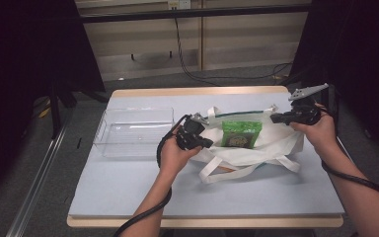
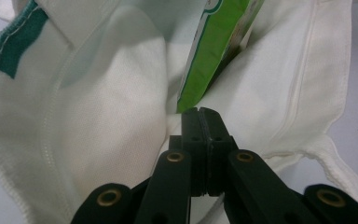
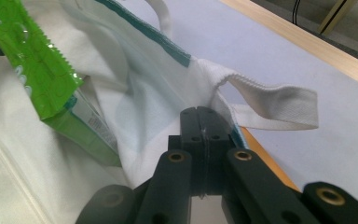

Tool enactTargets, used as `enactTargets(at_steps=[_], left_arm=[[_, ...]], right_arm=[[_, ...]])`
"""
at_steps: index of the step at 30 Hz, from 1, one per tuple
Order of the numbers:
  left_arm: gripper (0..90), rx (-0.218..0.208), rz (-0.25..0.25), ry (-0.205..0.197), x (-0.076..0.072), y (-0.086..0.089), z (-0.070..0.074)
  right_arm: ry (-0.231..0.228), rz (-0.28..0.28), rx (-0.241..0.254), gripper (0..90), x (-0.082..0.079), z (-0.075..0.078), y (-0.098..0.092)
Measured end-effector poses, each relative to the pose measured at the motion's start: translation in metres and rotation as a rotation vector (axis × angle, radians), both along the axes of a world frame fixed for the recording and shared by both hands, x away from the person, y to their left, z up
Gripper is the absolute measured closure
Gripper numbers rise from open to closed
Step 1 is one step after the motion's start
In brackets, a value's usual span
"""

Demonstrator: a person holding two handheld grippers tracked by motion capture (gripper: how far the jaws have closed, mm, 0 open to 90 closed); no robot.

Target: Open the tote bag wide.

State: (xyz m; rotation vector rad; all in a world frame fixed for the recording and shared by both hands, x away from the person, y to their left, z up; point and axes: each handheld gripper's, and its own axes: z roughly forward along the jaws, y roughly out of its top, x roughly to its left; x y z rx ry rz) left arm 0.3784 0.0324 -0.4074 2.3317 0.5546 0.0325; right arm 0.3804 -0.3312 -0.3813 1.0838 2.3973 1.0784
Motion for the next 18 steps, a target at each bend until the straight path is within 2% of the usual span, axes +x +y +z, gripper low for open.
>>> enactTargets(at_steps=[6, 10, 11, 18], left_arm=[[90.0, 0.004, -0.012, -0.001, -0.001, 0.001, -0.003], [90.0, -0.014, 0.007, 0.010, -0.002, 0.001, -0.007], [90.0, -0.004, -0.008, 0.005, -0.001, 0.002, -0.008], [90.0, -0.018, 0.011, 0.013, -0.004, 0.004, -0.011]], right_arm=[[-0.001, -0.013, -0.003, 90.0, 0.004, -0.001, 0.001], [0.001, -0.013, -0.001, 90.0, 0.007, -0.001, 0.001], [-0.001, -0.015, -0.005, 90.0, 0.007, -0.001, 0.002], [-0.007, -0.019, -0.009, 90.0, 0.008, -0.002, 0.003]])
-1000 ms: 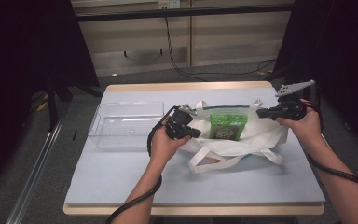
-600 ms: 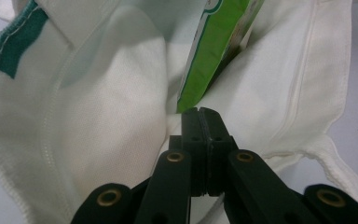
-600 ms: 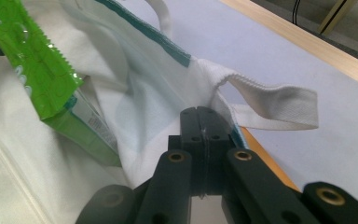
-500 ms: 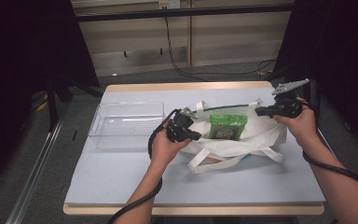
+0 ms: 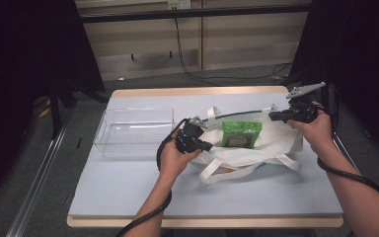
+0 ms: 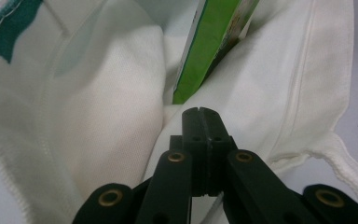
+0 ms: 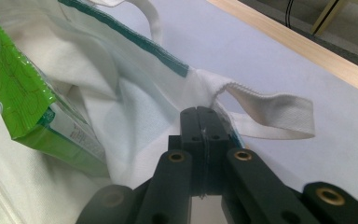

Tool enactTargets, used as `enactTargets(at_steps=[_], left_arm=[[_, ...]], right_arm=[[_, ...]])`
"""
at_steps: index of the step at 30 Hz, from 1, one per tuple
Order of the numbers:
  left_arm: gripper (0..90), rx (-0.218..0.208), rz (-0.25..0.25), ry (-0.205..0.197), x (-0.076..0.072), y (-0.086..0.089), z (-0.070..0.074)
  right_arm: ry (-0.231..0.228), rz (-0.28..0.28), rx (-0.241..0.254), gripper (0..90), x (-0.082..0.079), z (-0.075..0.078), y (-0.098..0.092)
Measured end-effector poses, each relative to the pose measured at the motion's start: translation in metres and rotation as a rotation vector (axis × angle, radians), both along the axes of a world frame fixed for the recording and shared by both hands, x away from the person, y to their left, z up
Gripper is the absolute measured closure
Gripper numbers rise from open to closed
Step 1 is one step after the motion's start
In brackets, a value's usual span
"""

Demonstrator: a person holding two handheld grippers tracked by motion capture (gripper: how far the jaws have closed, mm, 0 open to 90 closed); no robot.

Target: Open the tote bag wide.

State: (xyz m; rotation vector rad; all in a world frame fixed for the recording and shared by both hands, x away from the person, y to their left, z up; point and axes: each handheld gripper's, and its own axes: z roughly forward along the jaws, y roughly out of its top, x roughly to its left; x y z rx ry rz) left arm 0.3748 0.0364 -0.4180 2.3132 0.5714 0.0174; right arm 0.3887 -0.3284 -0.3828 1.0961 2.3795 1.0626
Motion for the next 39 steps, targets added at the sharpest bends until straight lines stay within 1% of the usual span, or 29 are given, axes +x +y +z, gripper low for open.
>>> enactTargets(at_steps=[1, 3, 4, 5, 7, 9, 11, 12, 13, 14, 16, 18, 19, 21, 22, 25, 26, 27, 28, 29, 30, 31, 32, 33, 34, 35, 37, 38, 39], left_arm=[[90.0, 0.003, -0.008, 0.002, 0.000, 0.001, 0.000], [90.0, -0.007, 0.001, 0.003, -0.001, 0.001, -0.002], [90.0, -0.003, -0.001, -0.001, -0.001, 0.001, -0.002], [90.0, 0.001, -0.006, 0.003, -0.001, 0.001, -0.002], [90.0, -0.002, -0.007, 0.001, -0.001, 0.002, -0.002], [90.0, 0.004, -0.010, 0.005, -0.001, 0.003, -0.001], [90.0, -0.002, -0.013, 0.002, 0.000, 0.004, -0.002], [90.0, -0.012, -0.002, 0.010, -0.001, 0.003, -0.003], [90.0, -0.014, -0.002, 0.008, -0.001, 0.003, -0.003], [90.0, -0.008, -0.010, 0.007, -0.001, 0.003, -0.003], [90.0, 0.010, -0.007, -0.003, -0.001, 0.002, -0.003], [90.0, 0.009, -0.011, 0.004, -0.001, 0.001, -0.003], [90.0, 0.004, -0.007, 0.005, -0.001, 0.001, -0.003], [90.0, 0.008, -0.010, 0.007, -0.001, 0.002, -0.003], [90.0, -0.003, 0.001, 0.011, -0.002, 0.002, -0.004], [90.0, 0.000, -0.014, 0.012, -0.002, 0.002, -0.005], [90.0, 0.006, -0.007, 0.010, -0.002, 0.001, -0.005], [90.0, -0.001, -0.006, 0.018, -0.003, 0.001, -0.006], [90.0, 0.008, -0.017, 0.012, -0.002, 0.001, -0.007], [90.0, -0.006, -0.009, 0.020, -0.002, 0.000, -0.008], [90.0, 0.016, -0.023, 0.012, -0.001, 0.001, -0.008], [90.0, 0.007, -0.018, 0.013, -0.002, 0.000, -0.009], [90.0, 0.001, -0.010, 0.018, -0.002, 0.000, -0.009], [90.0, 0.001, -0.008, 0.020, -0.002, 0.000, -0.009], [90.0, 0.000, -0.006, 0.019, -0.002, 0.000, -0.010], [90.0, 0.007, -0.018, 0.019, -0.001, 0.000, -0.010], [90.0, 0.001, -0.009, 0.020, -0.002, -0.001, -0.011], [90.0, 0.004, -0.013, 0.022, -0.002, -0.001, -0.011], [90.0, 0.013, -0.023, 0.021, -0.001, -0.001, -0.011]], right_arm=[[0.001, -0.001, -0.003, 90.0, 0.000, 0.000, 0.000], [0.005, -0.005, 0.003, 90.0, 0.001, -0.001, 0.000], [0.006, -0.007, 0.001, 90.0, 0.002, -0.001, 0.000], [0.008, -0.009, -0.003, 90.0, 0.002, -0.001, 0.000], [0.010, -0.014, -0.007, 90.0, 0.003, -0.002, 0.000], [0.010, -0.019, -0.026, 90.0, 0.004, -0.002, 0.001], [0.015, -0.019, -0.032, 90.0, 0.004, -0.003, 0.002], [0.016, -0.018, -0.032, 90.0, 0.005, -0.003, 0.001], [0.009, -0.022, -0.035, 90.0, 0.005, -0.004, 0.002], [0.010, -0.021, -0.038, 90.0, 0.006, -0.005, 0.002], [0.008, -0.023, -0.037, 90.0, 0.006, -0.006, 0.003], [0.003, -0.035, -0.046, 90.0, 0.007, -0.006, 0.003], [0.005, -0.036, -0.043, 90.0, 0.007, -0.007, 0.003], [0.003, -0.035, -0.043, 90.0, 0.008, -0.008, 0.003], [0.005, -0.038, -0.040, 90.0, 0.009, -0.008, 0.003], [0.005, -0.042, -0.044, 90.0, 0.010, -0.009, 0.004], [0.006, -0.044, -0.048, 90.0, 0.010, -0.009, 0.004], [0.006, -0.045, -0.050, 90.0, 0.011, -0.010, 0.004], [0.005, -0.050, -0.043, 90.0, 0.011, -0.010, 0.004], [0.001, -0.058, -0.049, 90.0, 0.011, -0.011, 0.004], [0.009, -0.048, -0.046, 90.0, 0.012, -0.011, 0.004], [0.002, -0.047, -0.049, 90.0, 0.012, -0.012, 0.004], [0.004, -0.050, -0.046, 90.0, 0.013, -0.012, 0.004], [0.002, -0.061, -0.052, 90.0, 0.013, -0.013, 0.004], [0.006, -0.058, -0.050, 90.0, 0.013, -0.013, 0.004], [0.002, -0.054, -0.049, 90.0, 0.014, -0.014, 0.004], [0.001, -0.063, -0.056, 90.0, 0.015, -0.015, 0.004], [0.002, -0.065, -0.059, 90.0, 0.015, -0.015, 0.004], [0.007, -0.060, -0.051, 90.0, 0.016, -0.016, 0.003]])
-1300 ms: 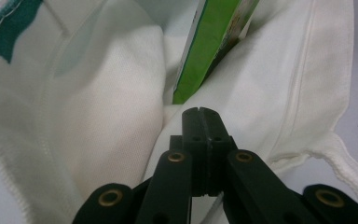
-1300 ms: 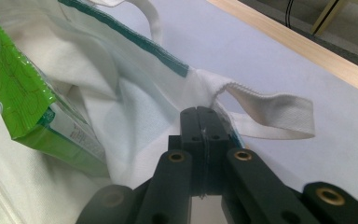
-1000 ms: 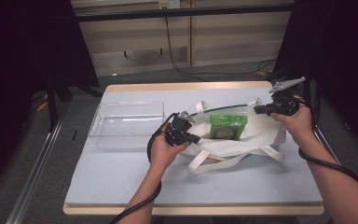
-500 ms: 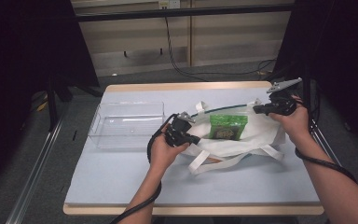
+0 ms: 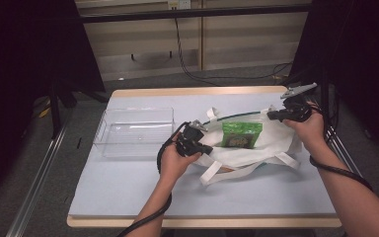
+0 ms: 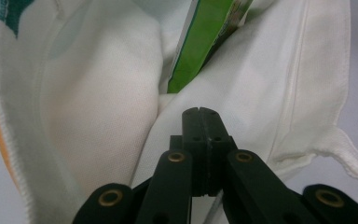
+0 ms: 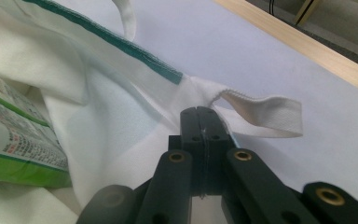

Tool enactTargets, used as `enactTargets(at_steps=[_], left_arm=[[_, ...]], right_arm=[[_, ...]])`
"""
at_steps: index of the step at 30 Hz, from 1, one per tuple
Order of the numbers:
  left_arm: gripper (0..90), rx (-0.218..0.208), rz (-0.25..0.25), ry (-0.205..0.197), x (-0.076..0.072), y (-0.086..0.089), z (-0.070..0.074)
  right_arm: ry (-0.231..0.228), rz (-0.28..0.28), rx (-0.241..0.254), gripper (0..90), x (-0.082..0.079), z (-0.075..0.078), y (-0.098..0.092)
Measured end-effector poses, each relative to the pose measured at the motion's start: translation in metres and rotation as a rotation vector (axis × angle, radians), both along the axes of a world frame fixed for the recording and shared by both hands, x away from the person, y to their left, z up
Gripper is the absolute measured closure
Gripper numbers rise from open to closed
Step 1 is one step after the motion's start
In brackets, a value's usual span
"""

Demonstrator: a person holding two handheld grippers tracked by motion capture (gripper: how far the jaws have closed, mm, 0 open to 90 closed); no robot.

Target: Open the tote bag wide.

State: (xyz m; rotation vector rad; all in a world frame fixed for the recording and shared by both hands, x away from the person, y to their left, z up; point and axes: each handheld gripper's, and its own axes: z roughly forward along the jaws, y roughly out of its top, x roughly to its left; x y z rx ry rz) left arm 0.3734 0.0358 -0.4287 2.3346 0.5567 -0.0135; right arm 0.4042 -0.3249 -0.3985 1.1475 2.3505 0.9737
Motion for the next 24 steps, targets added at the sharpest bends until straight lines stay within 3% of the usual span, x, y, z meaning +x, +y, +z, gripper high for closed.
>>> enactTargets(at_steps=[4, 16, 24], left_arm=[[90.0, -0.014, 0.020, 0.006, -0.001, 0.000, -0.002], [90.0, -0.002, 0.006, 0.007, 0.001, 0.001, -0.004], [90.0, -0.007, 0.016, 0.013, 0.000, 0.000, -0.006]], right_arm=[[0.002, 0.000, -0.003, 90.0, 0.001, -0.002, 0.000], [-0.002, 0.004, -0.023, 90.0, 0.004, -0.009, 0.000], [-0.017, -0.022, -0.036, 90.0, 0.007, -0.013, 0.001]])
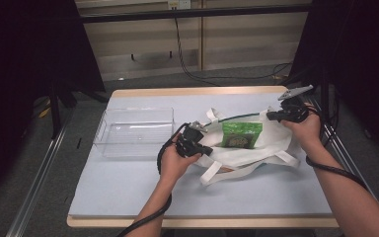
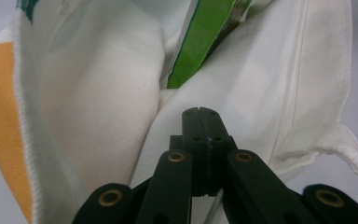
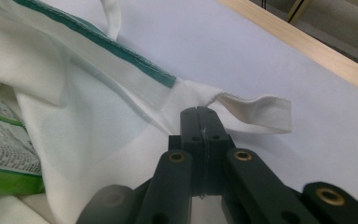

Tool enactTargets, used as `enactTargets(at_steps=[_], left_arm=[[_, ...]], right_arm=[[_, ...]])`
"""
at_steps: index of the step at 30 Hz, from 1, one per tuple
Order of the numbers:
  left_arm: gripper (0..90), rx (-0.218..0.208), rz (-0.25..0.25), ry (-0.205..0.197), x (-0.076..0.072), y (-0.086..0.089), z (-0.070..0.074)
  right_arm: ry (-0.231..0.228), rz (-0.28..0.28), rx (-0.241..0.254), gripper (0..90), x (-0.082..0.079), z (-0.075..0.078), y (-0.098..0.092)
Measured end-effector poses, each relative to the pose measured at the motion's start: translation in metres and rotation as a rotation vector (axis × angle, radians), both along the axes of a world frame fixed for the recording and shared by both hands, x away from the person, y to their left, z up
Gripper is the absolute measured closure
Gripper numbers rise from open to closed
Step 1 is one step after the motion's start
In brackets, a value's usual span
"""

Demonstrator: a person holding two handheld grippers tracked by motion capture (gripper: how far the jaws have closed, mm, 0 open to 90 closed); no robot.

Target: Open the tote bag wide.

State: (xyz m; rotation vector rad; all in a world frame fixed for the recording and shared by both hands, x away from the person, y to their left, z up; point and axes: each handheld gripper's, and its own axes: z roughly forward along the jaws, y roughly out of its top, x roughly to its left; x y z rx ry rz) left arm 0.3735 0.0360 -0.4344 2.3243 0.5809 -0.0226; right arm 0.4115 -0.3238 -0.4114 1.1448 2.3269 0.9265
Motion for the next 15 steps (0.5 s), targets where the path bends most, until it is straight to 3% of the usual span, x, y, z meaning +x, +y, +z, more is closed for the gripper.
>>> enactTargets(at_steps=[12, 15], left_arm=[[90.0, 0.013, -0.018, 0.007, -0.0003, -0.0009, -0.0052], [90.0, 0.009, 0.000, 0.008, -0.0017, -0.0018, -0.0065]], right_arm=[[0.004, 0.000, 0.016, 90.0, 0.0031, -0.0057, -0.0009], [0.004, 0.001, 0.015, 90.0, 0.0039, -0.0067, -0.0010]])
